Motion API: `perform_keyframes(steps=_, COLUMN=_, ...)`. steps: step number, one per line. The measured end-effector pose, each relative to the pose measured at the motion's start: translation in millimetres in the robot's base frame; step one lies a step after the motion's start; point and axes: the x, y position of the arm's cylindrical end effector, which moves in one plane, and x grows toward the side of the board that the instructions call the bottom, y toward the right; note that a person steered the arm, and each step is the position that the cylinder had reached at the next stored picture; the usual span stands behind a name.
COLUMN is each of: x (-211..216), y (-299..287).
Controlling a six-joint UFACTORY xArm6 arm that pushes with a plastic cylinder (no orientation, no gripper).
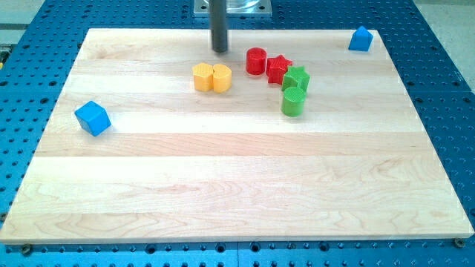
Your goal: Push the heart towards the bottom side
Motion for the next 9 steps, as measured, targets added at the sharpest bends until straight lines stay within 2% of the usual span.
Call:
perform_keyframes(steps=1, x=17, y=15)
perform_keyframes(steps=2, x=58, y=2)
perform_keyframes(steps=5, x=76, y=-11)
perform_keyframes(steps=9, x=160, y=-35)
